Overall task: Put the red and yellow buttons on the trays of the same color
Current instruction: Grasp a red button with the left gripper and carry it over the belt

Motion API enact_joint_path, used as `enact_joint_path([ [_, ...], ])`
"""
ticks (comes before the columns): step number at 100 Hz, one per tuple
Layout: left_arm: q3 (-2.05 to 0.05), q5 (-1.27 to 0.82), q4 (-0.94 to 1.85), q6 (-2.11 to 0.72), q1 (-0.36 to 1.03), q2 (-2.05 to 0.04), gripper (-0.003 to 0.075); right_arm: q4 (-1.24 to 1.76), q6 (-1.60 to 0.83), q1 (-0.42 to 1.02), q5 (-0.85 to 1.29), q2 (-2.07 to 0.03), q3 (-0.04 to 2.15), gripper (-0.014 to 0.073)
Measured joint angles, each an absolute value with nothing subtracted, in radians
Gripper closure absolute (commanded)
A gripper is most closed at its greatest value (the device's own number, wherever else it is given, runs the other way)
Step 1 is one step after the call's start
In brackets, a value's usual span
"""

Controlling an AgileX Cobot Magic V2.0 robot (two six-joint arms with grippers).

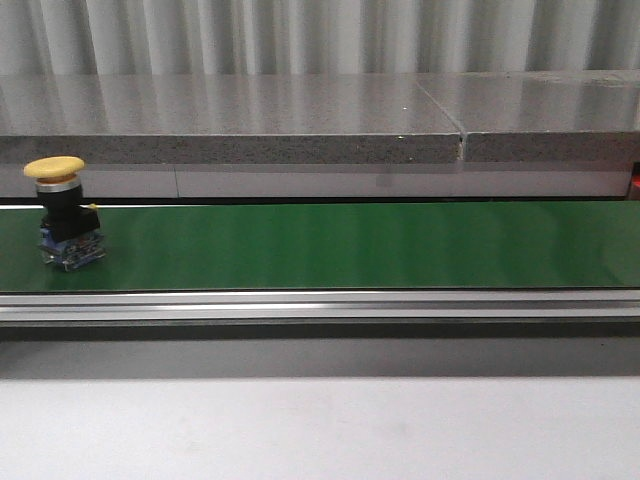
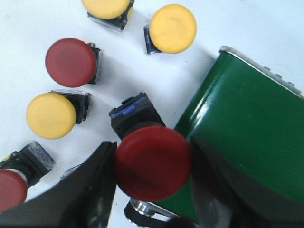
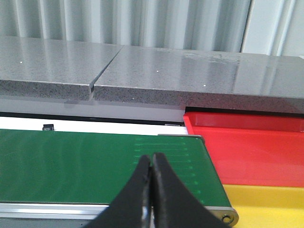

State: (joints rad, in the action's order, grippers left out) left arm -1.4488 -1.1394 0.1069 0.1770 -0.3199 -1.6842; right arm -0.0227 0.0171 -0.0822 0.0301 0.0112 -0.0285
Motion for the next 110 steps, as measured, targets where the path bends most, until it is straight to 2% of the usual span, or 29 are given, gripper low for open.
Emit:
enact_joint_path([
  [26,-1.449,-1.192,0.102,0.116,-0.232,-1.557,0.0511,-0.023,0.017,-0.082,0.03,0.011,-0.029,0.066],
  [52,-1.449,-1.206,0.106,0.112,-0.126,-1.571,0.0511,-0.023,0.017,-0.082,0.03,0.011,-0.029,0.066],
  [101,-1.449,-1.202,0.106,0.092,-0.111,-1.698,0.0504,-0.023,0.017,-0.082,0.03,0.011,-0.029,0.066],
  [110,-1.449,-1.202,0.106,0.088,-0.111,-1.7,0.0455,-0.023,0.017,-0.082,0.03,0.011,-0.029,0.066],
])
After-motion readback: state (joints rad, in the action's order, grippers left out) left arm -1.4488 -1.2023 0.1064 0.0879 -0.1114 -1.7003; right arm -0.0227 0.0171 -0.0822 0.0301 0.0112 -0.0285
